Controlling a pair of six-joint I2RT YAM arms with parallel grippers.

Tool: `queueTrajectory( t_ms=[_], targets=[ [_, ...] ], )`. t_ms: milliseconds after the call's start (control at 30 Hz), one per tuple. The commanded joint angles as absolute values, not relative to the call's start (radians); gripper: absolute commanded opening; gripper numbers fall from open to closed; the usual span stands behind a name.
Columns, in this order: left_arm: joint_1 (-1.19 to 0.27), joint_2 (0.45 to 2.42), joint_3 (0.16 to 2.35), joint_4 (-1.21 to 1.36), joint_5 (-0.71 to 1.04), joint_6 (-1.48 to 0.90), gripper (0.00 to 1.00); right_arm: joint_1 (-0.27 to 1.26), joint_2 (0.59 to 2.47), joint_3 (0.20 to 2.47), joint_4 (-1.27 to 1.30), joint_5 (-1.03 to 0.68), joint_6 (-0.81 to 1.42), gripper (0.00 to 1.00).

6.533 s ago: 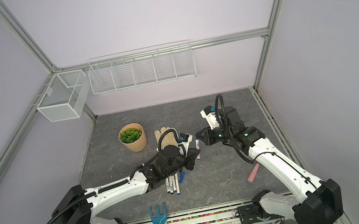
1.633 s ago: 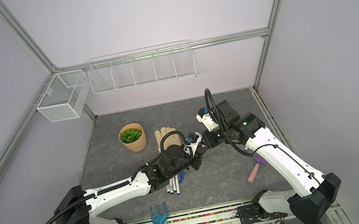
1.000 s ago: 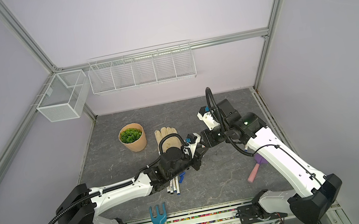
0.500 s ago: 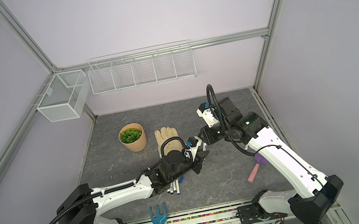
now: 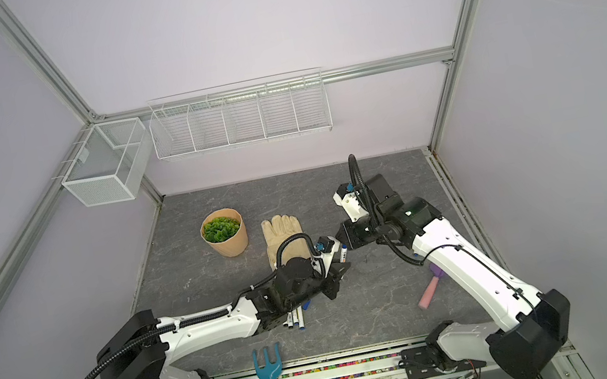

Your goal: Insert the pens into the pen caps

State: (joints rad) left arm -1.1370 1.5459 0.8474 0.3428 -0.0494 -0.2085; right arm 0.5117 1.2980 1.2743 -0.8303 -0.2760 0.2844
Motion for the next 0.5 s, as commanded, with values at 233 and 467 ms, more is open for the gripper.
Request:
queueTrajectory(
  t_ms=[233, 467],
  targets=[
    [-1.065, 1.510, 0.984, 0.685, -0.121, -0.226, 0.00, 0.589, 1.499, 1.168, -1.064, -0.323, 0.293, 0.07],
    [-1.055, 1.490, 0.972, 0.759, -0.033, -0.277, 0.00, 0.424, 1.498, 1.125, -0.966, -0.511, 0.343, 0.07]
  ],
)
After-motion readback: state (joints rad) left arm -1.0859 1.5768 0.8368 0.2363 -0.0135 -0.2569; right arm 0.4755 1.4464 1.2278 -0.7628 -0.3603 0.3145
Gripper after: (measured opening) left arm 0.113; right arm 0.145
